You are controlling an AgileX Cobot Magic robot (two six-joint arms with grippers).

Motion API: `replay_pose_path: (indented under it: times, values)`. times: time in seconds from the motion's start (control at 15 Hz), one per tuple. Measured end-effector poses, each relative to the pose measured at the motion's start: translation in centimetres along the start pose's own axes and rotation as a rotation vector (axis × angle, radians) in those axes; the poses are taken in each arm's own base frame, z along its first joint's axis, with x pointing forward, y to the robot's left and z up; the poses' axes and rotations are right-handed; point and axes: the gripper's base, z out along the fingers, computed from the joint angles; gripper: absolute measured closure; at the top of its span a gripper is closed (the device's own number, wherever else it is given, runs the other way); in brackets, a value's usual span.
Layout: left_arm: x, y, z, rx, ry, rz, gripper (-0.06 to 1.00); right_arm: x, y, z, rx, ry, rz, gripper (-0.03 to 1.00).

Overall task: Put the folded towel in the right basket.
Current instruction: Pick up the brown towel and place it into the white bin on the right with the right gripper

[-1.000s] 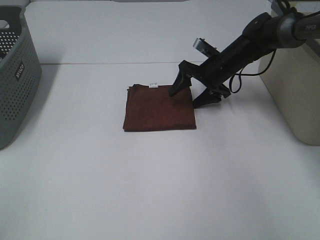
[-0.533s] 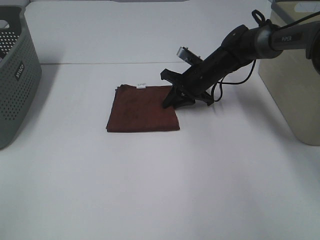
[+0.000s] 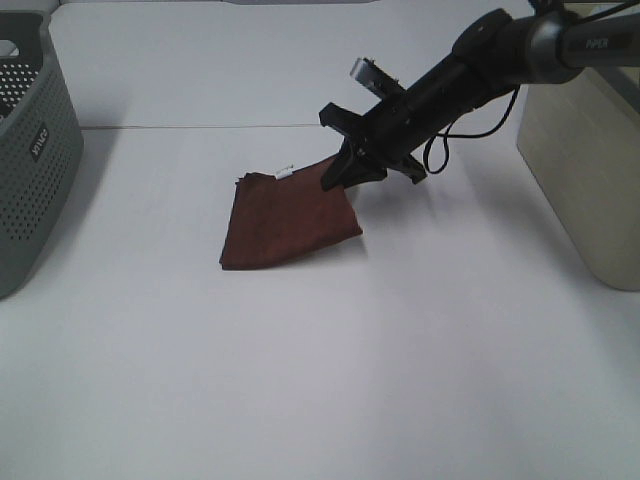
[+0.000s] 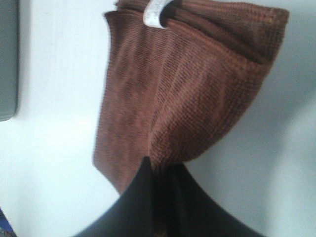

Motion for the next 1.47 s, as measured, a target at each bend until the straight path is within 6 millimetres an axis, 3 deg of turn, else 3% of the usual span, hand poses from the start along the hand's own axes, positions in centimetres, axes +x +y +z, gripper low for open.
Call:
replay_pose_path:
  times: [0.27,0.47,0.6,0.8,1.0,1.2,1.47]
  values:
    - [0.0,0.0,0.0,0.0,0.0,0.0,0.94,-1.4,4.6,-5.3,0.011,0.045,-0.168,0.92]
    - [0.0,0.0,0.0,0.0,0.0,0.0,0.94,-3.1,7.2,-10.0,0.176,-0.036,-0.27,0.92]
    - [0.0,0.0,0.0,0.0,0.0,0.0,0.94,-3.7,7.7,-12.3,0.293,-0.091,-0.298,0.92]
    - [0.0,0.0,0.0,0.0,0.0,0.0,0.94,-4.0,7.0,-15.6,0.392,-0.141,-0.299,0.92]
    - [0.0,0.0,0.0,0.0,0.0,0.0,0.94,-3.9,6.4,-22.4,0.51,-0.257,-0.292,0.92]
    - [0.0,0.0,0.0,0.0,0.0,0.0,0.94,-3.2,5.9,-27.3,0.602,-0.329,-0.302,0.92]
    - [0.0,0.0,0.0,0.0,0.0,0.0,0.94,-2.4,1.3,-33.1,0.679,-0.406,-0.183,0.92]
